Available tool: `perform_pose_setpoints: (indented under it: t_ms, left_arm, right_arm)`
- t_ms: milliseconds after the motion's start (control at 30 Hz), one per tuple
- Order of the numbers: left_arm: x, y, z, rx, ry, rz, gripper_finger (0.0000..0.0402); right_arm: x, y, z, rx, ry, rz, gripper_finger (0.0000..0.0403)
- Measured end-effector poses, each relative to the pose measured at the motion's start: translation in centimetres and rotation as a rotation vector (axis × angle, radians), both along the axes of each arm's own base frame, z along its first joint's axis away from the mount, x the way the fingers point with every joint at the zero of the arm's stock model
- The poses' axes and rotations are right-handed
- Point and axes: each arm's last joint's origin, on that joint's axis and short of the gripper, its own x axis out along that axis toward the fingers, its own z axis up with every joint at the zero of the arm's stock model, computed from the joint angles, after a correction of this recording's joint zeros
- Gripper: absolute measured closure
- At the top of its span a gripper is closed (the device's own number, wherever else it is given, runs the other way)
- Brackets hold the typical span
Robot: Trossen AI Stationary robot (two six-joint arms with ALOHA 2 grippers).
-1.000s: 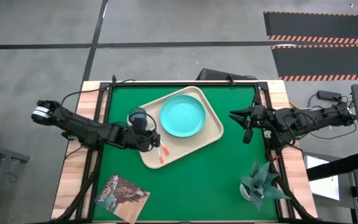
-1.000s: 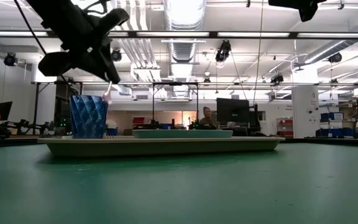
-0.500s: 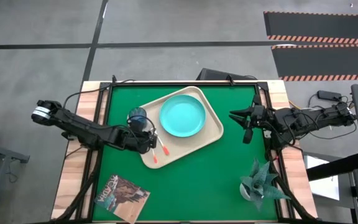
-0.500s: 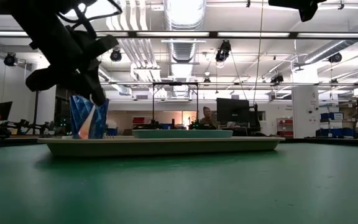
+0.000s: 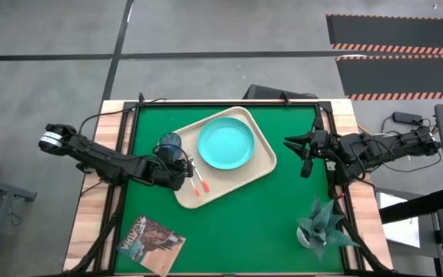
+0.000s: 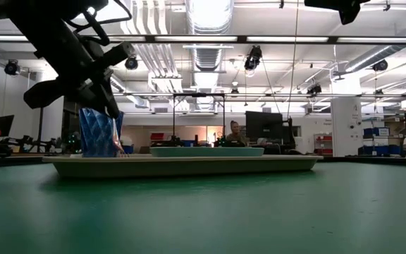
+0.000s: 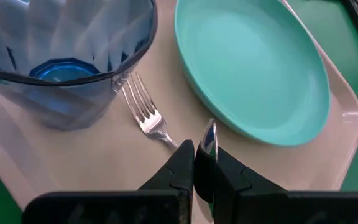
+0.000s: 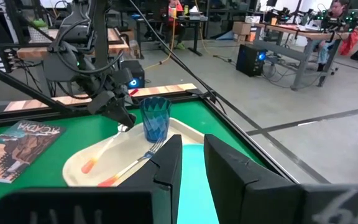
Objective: Pick and place plate/cup/fork/spoon on tray
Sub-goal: Put the orange spoon on the white tray to the left of the orange fork
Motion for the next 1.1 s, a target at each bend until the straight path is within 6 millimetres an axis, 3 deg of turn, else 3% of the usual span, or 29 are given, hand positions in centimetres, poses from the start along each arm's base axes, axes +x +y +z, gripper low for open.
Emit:
perform_pose_setpoints:
  t_ms: [367,1100]
  left_arm:
    - [0.6,-0.1,-1.6,0.022,0.066,0.007,0.0393]
    - [0.7,-0.1,-1.8,0.025,0.077,0.008,0.0392]
  right_arm:
    - [0.0,0.0,0.0,0.000,0.000,0.000,0.0344]
    - [0.0,0.0,0.0,-0.001,-0.001,-0.005,0.0344]
